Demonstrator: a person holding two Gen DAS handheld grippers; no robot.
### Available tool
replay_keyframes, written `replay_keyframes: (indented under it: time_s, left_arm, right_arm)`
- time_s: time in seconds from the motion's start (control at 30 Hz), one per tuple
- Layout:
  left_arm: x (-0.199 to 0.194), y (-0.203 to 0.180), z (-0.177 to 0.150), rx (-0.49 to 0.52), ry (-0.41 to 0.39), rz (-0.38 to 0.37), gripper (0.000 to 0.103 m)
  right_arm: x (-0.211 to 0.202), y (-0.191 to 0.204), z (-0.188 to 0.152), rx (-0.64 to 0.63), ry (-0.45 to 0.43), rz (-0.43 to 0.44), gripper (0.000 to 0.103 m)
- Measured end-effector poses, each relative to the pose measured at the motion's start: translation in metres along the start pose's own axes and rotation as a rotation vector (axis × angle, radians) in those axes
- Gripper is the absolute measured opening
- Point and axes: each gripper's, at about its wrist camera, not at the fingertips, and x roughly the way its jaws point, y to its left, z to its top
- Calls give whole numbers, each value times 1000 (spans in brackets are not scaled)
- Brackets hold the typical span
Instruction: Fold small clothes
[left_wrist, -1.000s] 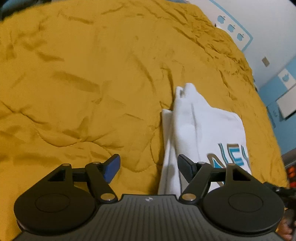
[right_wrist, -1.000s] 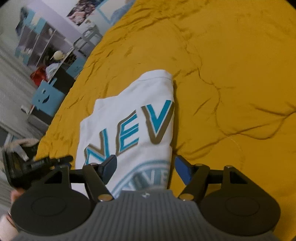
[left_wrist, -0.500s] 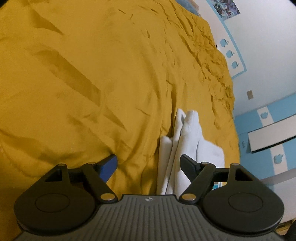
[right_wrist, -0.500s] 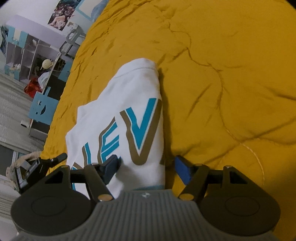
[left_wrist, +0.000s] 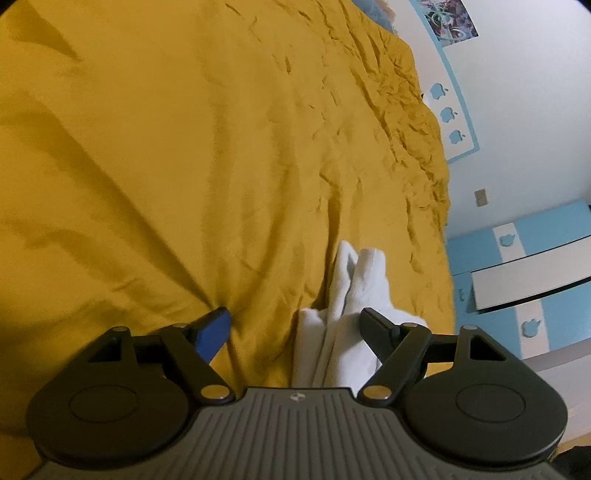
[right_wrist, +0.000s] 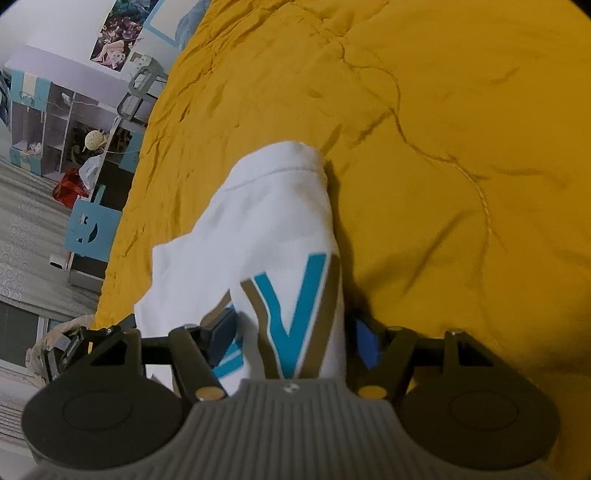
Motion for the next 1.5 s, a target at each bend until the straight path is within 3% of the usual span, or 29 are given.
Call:
replay_keyframes:
  time_s: [0.23,0.37,0.7,0.9,1.1,1.27,1.5]
  left_arm:
    - [15,-4,8,-2,16,-42,90]
    - [18,-12,7,-16,54,-159,90]
    - [44,-36,1,147,125,-31,94]
    - [73,-52,5,201,154,-13,93]
    - [65,-42,3,143,137,-7,43]
    - [45,-70,-11,216,79,18,28]
    - [-4,-116,-35,297,-47,14,24]
  right_arm:
    - [16,2,11,33,-11,22,56]
    - [16,-5,17,54,-13,41,54]
    - [13,-14,14,58,-25,57,47]
    - [11,-20,13,75,-26,69,44]
    - [11,-28,13,125,-48,79,31]
    - [-3,-4,9,38,-87,36,11]
    - [-54,54,-5,-172,-195,25,8]
